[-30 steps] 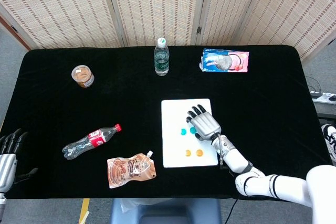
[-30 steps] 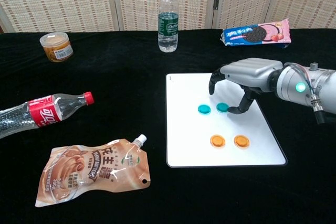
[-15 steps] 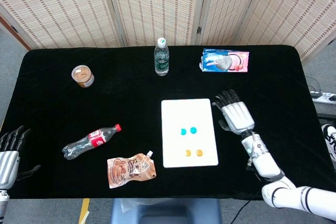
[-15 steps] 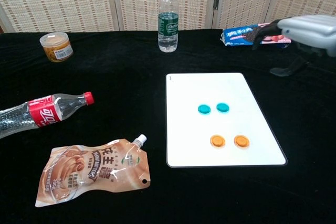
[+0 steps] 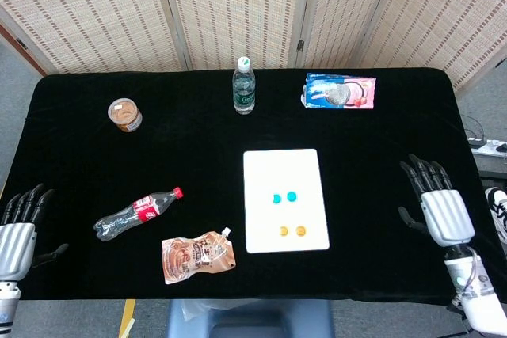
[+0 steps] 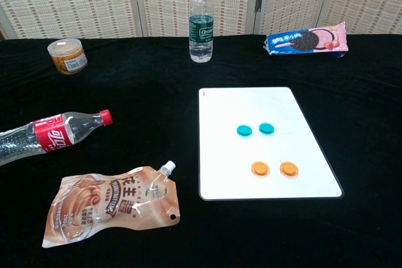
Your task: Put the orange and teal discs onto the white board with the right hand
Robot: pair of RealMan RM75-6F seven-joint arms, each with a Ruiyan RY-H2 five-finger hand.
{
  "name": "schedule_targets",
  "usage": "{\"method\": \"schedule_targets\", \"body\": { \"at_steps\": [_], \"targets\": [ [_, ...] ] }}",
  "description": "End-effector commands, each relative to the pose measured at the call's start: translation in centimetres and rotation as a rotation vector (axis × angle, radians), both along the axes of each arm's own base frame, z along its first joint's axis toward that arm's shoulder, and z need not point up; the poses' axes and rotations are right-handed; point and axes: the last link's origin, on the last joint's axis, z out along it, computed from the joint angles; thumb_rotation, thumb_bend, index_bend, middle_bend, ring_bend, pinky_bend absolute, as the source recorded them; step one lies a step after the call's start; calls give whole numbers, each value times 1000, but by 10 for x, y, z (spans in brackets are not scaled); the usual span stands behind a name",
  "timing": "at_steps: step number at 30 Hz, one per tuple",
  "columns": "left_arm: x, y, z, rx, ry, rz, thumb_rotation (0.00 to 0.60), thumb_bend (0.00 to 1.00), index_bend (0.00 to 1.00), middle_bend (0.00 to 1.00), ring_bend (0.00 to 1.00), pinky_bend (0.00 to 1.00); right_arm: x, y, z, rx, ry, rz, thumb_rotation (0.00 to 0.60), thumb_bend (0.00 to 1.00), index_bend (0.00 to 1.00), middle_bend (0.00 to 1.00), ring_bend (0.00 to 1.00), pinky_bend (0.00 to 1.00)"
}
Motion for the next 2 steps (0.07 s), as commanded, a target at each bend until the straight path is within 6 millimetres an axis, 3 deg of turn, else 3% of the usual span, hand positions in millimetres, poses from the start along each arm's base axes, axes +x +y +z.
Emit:
{"method": "schedule_targets", "body": {
  "at_steps": [1, 2],
  "targets": [
    [1, 0, -1, 2, -3, 2, 600, 156, 0, 0, 0, 0, -9, 23, 8, -24, -11, -2, 600, 399, 0, 0, 0, 0],
    [1, 0, -1, 2, -4, 3, 600, 156, 0, 0, 0, 0, -10, 28, 9, -30, -14, -3, 600, 399, 0, 0, 0, 0]
  ]
}}
